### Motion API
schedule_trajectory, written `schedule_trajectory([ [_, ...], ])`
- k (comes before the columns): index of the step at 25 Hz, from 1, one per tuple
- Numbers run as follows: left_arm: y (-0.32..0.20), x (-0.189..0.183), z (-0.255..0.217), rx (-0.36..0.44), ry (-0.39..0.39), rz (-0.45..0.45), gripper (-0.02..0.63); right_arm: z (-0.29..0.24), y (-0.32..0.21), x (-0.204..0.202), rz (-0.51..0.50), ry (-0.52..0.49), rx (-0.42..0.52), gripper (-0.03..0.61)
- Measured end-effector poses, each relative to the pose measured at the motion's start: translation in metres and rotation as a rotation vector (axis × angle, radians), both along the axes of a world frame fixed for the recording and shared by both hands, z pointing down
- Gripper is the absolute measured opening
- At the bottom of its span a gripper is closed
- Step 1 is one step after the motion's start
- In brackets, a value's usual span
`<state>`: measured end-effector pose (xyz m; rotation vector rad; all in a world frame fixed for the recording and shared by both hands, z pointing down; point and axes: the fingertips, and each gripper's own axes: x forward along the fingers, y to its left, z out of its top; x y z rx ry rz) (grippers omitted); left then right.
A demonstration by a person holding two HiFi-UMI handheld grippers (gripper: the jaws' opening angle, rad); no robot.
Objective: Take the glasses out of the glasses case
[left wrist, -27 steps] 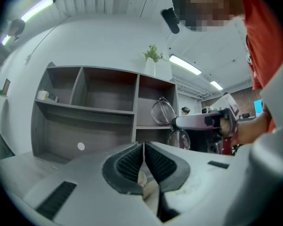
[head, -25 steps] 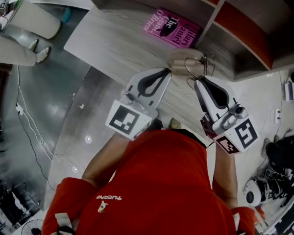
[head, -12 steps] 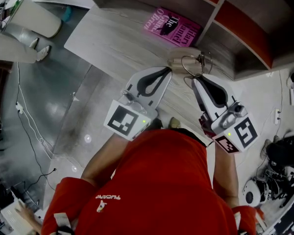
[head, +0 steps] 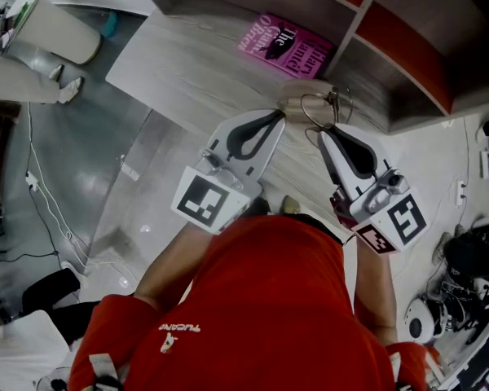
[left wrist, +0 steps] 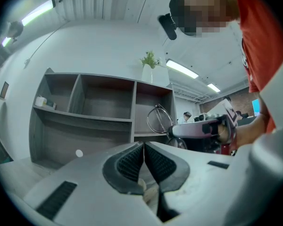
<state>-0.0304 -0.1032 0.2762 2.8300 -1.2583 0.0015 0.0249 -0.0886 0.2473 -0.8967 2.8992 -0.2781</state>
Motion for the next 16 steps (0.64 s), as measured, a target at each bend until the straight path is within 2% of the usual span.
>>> schedule_trajectory([
  [16, -0.0003, 0.0006, -0.0003, 0.005, 0.001, 0.009, 0.014, 0.0011, 0.0018, 0.0001, 0.004, 0.005, 0.005, 0.026],
])
